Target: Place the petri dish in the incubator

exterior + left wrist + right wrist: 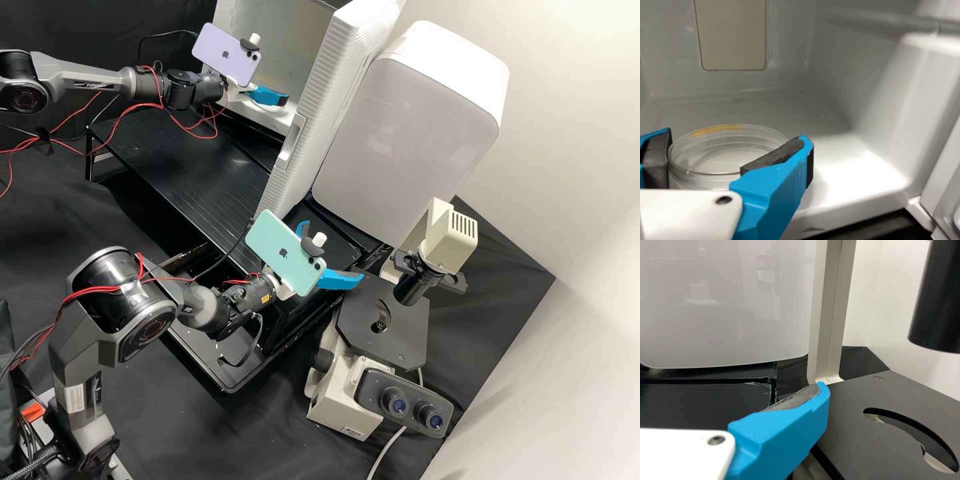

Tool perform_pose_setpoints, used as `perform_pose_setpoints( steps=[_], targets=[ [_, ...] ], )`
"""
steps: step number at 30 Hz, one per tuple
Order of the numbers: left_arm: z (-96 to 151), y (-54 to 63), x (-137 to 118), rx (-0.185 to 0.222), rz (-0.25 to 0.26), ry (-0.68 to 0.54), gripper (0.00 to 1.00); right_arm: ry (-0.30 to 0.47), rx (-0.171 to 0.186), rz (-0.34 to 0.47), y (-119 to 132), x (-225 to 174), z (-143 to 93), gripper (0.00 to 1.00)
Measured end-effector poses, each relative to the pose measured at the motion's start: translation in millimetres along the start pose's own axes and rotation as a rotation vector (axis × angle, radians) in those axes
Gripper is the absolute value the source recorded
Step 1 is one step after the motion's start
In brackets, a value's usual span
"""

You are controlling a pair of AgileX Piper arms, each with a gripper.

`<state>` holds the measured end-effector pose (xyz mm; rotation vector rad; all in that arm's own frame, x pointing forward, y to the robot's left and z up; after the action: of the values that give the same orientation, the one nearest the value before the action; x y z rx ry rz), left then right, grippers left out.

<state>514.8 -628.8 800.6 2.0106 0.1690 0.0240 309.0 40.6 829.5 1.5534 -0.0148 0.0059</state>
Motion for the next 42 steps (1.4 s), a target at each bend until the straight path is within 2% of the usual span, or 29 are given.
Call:
perform_pose_setpoints(
  steps=[7,9,13,15,26,27,42],
  targets=[
    [-5.0,2.2,4.2,-0.004,0.008,0.004,0.00,0.000,0.000,0.000,0.0,0.0,0.0,1.00],
    [-6.1,-1.6,7.3,-0.002,0.001,0.004,0.00,0.000,0.000,0.000,0.0,0.0,0.0,1.00],
    [-7.5,-16.6,14.4,0.009,-0.028,-0.005,0.00,0.000,0.000,0.000,0.0,0.0,0.0,1.00],
    [-7.7,-18.8,15.4,0.024,-0.032,-0.006,0.00,0.000,0.000,0.000,0.0,0.0,0.0,1.00],
    [-7.8,-20.1,15.5,0.027,-0.036,-0.009,0.00,0.000,0.000,0.000,0.0,0.0,0.0,1.00],
    [-7.8,-20.1,15.5,0.029,-0.036,-0.009,1.00,0.000,0.000,0.000,0.0,0.0,0.0,1.00],
    [-8.0,-22.9,15.6,0.043,-0.044,-0.015,1.00,0.000,0.000,0.000,0.0,0.0,0.0,1.00]
  ],
)
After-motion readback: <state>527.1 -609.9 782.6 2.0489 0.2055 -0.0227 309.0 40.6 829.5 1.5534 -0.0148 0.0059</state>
